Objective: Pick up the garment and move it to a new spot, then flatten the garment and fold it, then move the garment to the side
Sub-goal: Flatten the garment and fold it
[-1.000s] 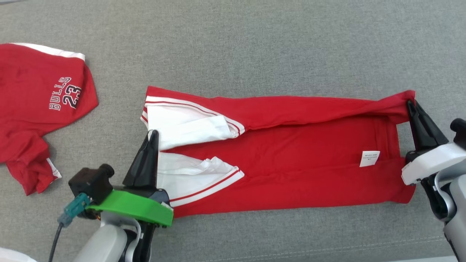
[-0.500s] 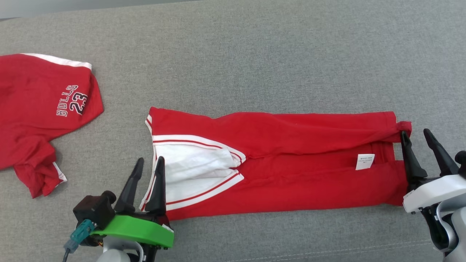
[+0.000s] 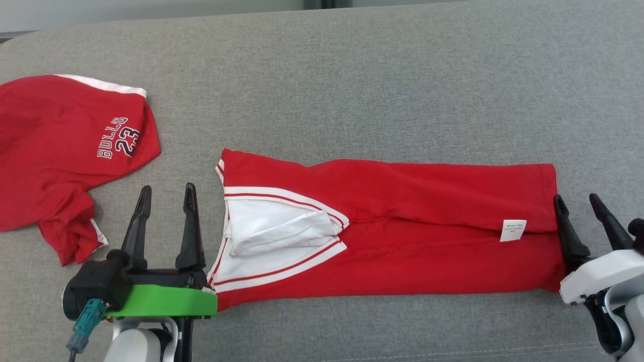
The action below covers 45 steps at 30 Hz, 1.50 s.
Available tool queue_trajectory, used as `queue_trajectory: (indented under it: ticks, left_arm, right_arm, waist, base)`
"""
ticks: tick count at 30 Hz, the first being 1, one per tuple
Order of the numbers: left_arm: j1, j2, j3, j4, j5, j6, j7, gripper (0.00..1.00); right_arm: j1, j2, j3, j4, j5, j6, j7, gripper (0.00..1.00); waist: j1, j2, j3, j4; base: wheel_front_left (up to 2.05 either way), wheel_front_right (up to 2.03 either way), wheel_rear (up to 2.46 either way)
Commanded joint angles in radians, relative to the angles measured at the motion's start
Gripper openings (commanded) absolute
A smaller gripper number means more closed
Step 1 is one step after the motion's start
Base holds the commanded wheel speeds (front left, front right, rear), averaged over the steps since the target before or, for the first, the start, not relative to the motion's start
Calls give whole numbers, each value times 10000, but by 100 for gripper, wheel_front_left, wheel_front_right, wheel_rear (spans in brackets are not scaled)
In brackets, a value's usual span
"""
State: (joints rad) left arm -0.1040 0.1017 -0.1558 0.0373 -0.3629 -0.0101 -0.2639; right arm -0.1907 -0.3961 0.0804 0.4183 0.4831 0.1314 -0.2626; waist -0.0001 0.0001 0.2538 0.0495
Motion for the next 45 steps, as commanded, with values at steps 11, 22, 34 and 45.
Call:
queue_trajectory:
  ticks: [11,22,34,45]
  left_arm:
    - [344,-438,1341,-29,1342,-406,-2,100]
    - [445,-509,1712,172,1529,-542,-2,100]
    - [753,-510,1841,189,1541,-494,-2,100]
    - [943,-508,1905,257,1515,-458,-2,100]
  right_arm:
    - [-473,477,944,1852,698,-14,20,100]
    - [-581,456,1284,2248,1532,-20,16,0]
    - [-875,-1005,-229,2416,1479,-19,-26,0]
    - [-1258,-727,488,1658,1265,-16,60,0]
  waist:
    - [1,-1,146,111]
    - [1,-1,-34,110]
    - [1,-1,-563,-79]
    - [1,-1,-890,-223]
  base:
    - [0,0,0]
    - [0,0,0]
    - [0,0,0]
    - [0,0,0]
